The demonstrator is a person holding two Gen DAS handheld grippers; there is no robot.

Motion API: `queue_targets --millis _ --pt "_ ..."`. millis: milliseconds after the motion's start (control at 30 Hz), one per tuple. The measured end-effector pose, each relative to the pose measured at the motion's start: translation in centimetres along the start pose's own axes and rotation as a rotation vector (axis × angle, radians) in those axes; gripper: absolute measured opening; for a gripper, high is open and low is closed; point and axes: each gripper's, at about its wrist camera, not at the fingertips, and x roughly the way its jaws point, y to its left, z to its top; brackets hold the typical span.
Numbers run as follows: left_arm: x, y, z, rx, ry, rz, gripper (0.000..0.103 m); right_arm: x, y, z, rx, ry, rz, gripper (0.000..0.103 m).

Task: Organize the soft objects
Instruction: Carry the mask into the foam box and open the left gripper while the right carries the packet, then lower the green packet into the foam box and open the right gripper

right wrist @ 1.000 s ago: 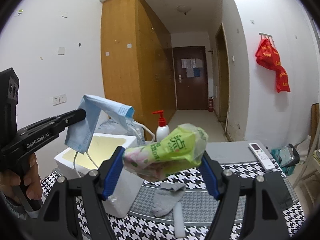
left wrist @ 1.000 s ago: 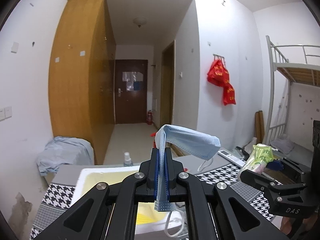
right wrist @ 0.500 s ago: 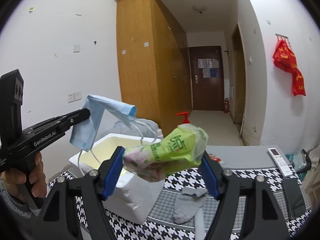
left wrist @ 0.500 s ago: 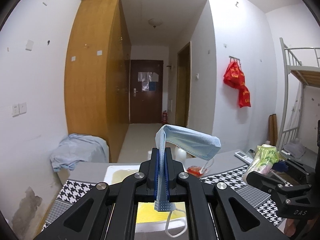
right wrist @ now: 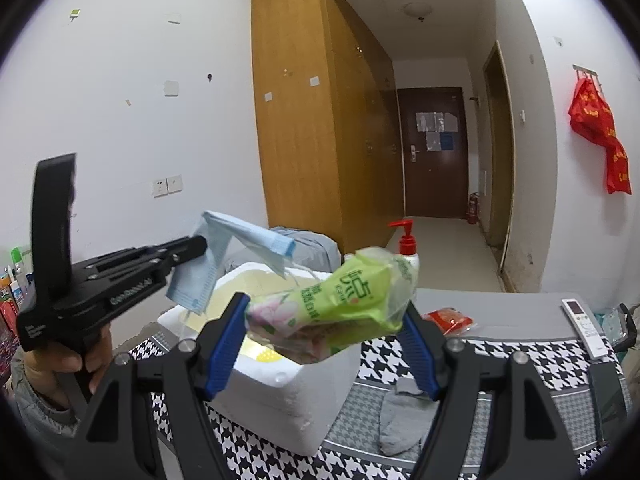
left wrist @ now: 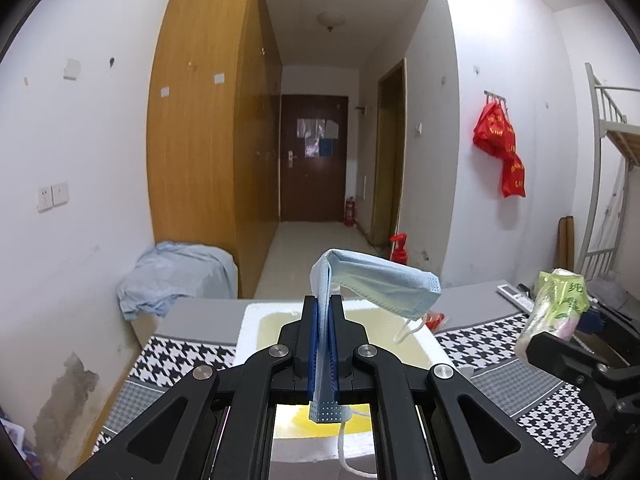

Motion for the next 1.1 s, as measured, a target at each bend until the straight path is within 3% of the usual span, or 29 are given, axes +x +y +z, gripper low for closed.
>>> queue_targets --millis 467,500,567,600,633,700,833,1100 --pt "3.6 -0.2 -0.9 0.016 0.106 -0.008 0.008 1.1 0.1 0.1 0.002 0.024 -0.021 0.076" --pt "3.7 -0.2 -0.9 0.017 0.109 -0.006 0.013 1.3 0.1 0.0 0.002 0.028 -0.023 0.076" --pt "3.8 -0.2 -1.0 0.02 0.11 -0.011 0.042 1.7 -0.1 -0.1 0.008 0.037 -0.025 0.076" --pt "3.6 0.0 -1.0 0.011 0.105 -0.011 0.067 1.8 -0.3 0.0 0.012 0.04 -0.028 0.076" --pt "3.3 0.4 -1.0 -0.008 0.087 -0.016 0.079 2.0 -0.5 0.0 0.017 0.044 -0.031 0.076" --pt "2.5 0.7 -0.9 -0.025 0.065 -0.014 0.082 2.2 -0.6 0.1 0.023 0.049 -0.032 0.076" --pt "1.5 1.1 -1.0 -0.034 0.029 -0.008 0.101 2.5 -0.2 0.2 0.02 0.057 -0.033 0.076" --pt "0.1 1.9 -1.7 -0.024 0.014 0.045 0.102 2.9 0.6 0.5 0.0 0.058 -0.037 0.076"
